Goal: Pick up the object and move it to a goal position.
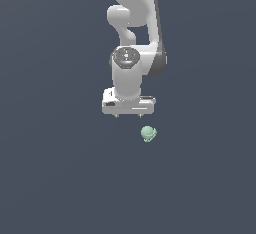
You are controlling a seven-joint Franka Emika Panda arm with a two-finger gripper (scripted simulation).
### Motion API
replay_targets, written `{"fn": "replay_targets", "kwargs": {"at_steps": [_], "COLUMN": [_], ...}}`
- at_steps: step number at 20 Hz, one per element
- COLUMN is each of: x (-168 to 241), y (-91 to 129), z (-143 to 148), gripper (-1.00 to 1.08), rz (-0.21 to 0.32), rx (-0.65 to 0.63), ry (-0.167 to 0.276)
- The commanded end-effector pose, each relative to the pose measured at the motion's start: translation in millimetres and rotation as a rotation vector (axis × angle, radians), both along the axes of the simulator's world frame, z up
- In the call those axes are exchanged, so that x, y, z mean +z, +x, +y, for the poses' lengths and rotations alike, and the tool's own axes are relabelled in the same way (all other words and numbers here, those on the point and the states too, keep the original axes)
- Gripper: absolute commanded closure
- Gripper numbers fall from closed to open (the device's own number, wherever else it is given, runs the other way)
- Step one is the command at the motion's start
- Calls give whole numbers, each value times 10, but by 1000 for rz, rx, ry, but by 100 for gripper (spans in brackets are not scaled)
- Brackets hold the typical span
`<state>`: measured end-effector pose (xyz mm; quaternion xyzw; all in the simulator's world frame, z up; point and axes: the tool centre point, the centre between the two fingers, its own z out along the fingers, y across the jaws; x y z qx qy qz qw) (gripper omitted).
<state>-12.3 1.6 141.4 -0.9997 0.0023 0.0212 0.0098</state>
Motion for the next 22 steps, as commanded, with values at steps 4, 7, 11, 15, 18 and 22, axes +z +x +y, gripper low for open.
{"fn": "replay_targets", "kwargs": {"at_steps": [4, 7, 11, 15, 18, 22], "x": [0, -20, -68, -143, -216, -327], "y": [4, 16, 47, 91, 131, 186], "z": [7, 38, 119, 246, 375, 578], "gripper": [-92, -92, -92, -92, -92, -92], "rz": [-1, -2, -6, -12, -18, -28], "rx": [5, 29, 90, 185, 277, 419], "ry": [0, -1, -3, -6, -7, -8]}}
